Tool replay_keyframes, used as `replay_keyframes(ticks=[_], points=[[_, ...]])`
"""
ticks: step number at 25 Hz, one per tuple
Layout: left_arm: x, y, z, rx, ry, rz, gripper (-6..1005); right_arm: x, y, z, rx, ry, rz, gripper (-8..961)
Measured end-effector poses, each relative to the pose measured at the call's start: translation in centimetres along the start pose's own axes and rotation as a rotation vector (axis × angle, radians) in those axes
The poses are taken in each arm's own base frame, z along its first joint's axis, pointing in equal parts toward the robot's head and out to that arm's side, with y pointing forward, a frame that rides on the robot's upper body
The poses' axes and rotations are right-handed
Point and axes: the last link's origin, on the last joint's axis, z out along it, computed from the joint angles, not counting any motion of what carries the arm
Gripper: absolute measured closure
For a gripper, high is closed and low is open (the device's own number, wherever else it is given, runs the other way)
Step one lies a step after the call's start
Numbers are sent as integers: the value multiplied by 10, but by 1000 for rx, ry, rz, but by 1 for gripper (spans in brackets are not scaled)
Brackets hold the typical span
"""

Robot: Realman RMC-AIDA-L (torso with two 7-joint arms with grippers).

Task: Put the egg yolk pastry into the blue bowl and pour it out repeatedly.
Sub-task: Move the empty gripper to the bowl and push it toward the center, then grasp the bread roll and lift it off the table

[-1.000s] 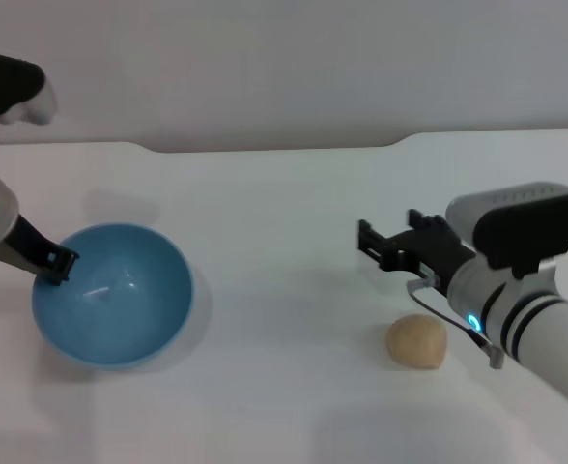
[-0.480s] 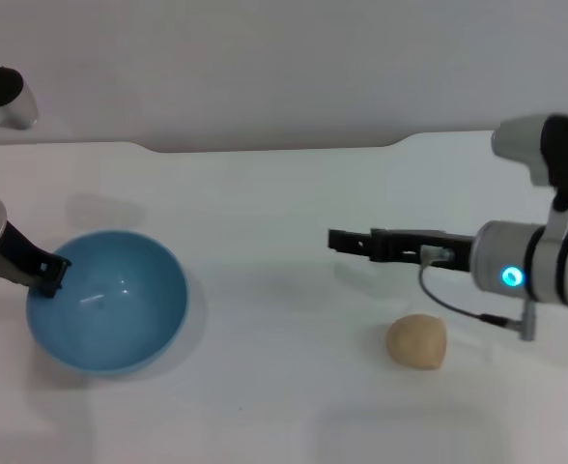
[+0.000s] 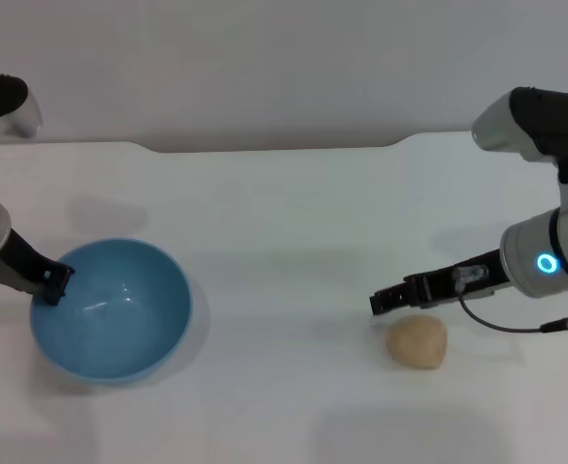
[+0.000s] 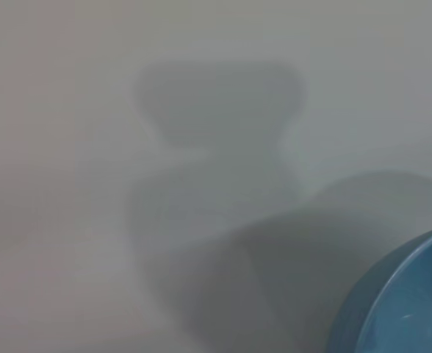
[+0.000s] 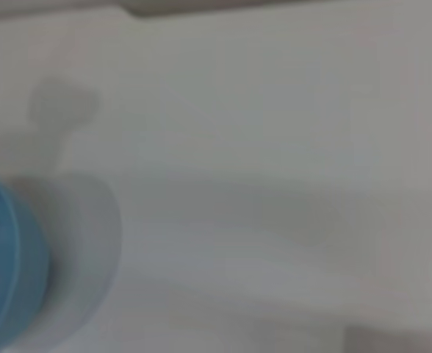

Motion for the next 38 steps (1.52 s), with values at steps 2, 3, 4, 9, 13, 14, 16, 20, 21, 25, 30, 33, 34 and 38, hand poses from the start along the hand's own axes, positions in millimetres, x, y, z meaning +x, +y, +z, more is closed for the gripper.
replay_keyframes(ticks=[2, 3, 4, 9, 13, 14, 16, 20, 21, 25, 30, 33, 34, 38], points=[[-1, 1, 2, -4, -6, -2, 1001, 0, 4, -4, 8, 33, -20, 259], [-1, 1, 2, -5, -8, -4, 1001, 0, 5, -7, 16, 45, -28, 258], [-2, 1, 2, -6, -9, -5, 1001, -1, 6, -9, 27, 52, -34, 258], [-2, 1, 2, -7, -11, -8, 1001, 3, 8, -28, 68, 131, -52, 258], [-1, 2, 2, -7, -7, -7, 1001, 5, 4, -29, 109, 172, -59, 258], [-1, 2, 2, -7, -7, -7, 1001, 6, 3, -27, 114, 184, -57, 258], [-1, 2, 2, -8, -8, -7, 1001, 9, 1, -24, 123, 201, -52, 258], [-2, 2, 3, -9, -12, -7, 1001, 12, -9, -20, 154, 215, -32, 258], [-2, 2, 3, -10, -13, -6, 1001, 12, -11, -19, 160, 215, -28, 258], [-1, 4, 4, -10, -9, 5, 1001, 11, -19, -16, 192, 206, -24, 258], [0, 4, 4, -10, -5, 7, 1001, 7, -22, -14, 203, 172, -27, 258], [1, 4, 3, -10, -1, 9, 1001, 4, -23, -12, 204, 157, -31, 258], [1, 4, 3, -10, 0, 10, 1001, 3, -23, -11, 204, 155, -32, 258], [4, 5, 2, -9, 4, 14, 1001, 2, -24, -1, 204, 175, -34, 258]])
